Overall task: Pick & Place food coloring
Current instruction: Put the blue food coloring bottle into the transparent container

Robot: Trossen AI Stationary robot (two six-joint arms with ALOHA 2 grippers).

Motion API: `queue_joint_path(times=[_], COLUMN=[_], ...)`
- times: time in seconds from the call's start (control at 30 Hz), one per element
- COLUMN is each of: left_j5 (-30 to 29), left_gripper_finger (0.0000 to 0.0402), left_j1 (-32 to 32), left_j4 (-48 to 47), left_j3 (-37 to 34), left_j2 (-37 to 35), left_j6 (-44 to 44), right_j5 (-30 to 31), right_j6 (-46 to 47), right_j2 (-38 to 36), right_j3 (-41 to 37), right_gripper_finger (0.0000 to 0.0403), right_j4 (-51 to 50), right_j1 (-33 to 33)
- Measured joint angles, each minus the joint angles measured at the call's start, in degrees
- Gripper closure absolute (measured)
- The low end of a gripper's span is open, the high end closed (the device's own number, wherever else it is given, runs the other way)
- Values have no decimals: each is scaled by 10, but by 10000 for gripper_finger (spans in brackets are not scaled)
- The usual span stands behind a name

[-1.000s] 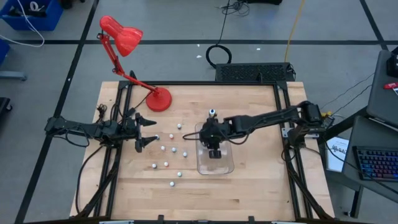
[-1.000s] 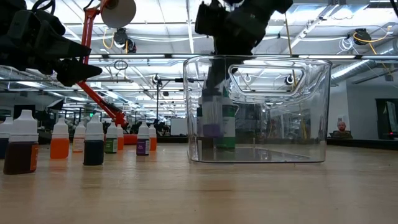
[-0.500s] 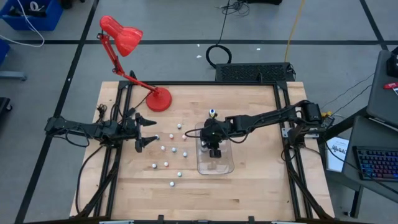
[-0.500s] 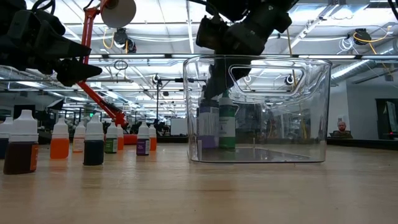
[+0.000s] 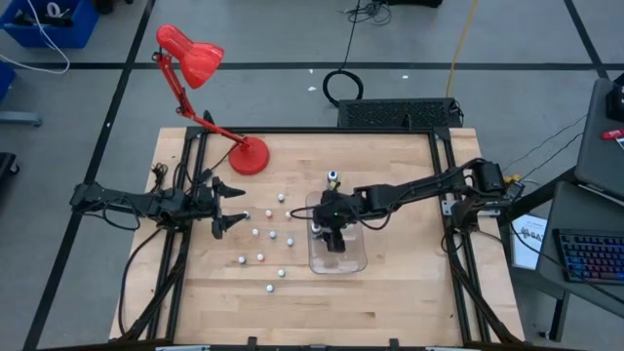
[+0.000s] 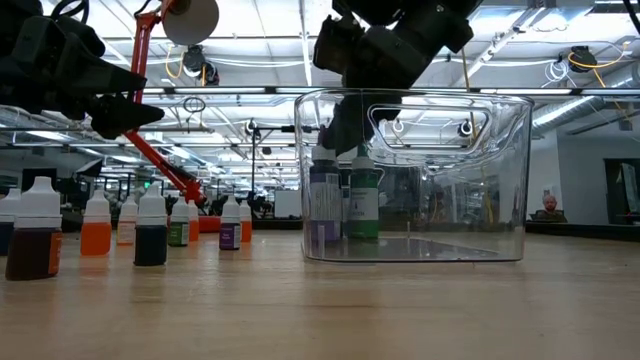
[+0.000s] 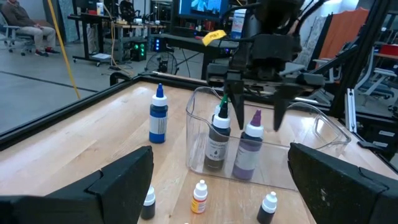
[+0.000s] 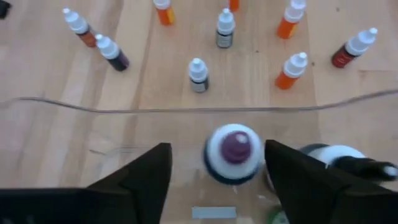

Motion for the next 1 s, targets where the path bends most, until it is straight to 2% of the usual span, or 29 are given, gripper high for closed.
queue_joint_path(times=[0.1,0.23,0.33,0.43,0.57,0.7,0.8,1.0], left_j5=[0,0,0,0,0,0,0,0], left_gripper_finger=[36,36,36,36,36,36,36,36], left_j1=[0,0,0,0,0,0,0,0], left_j4=[0,0,0,0,0,0,0,0], left_j3=[0,0,0,0,0,0,0,0], left_j2=[0,0,0,0,0,0,0,0], left_j6=[0,0,0,0,0,0,0,0], right_j5=[1,3,51,119,108,107,94,22], right_j6=[8,7,-23,-54,-37,-66,-85,-111], right_j2=[-13,-62,-123,-188,-242,-237,-202,-113], right_j3=[0,0,0,0,1,1,23,38], right_gripper_finger=[139,138,144,150,160,168,170,164], right_j4=[-1,-2,-8,-33,-92,-146,-179,-203], right_j1=[10,15,9,-23,-117,-205,-252,-279])
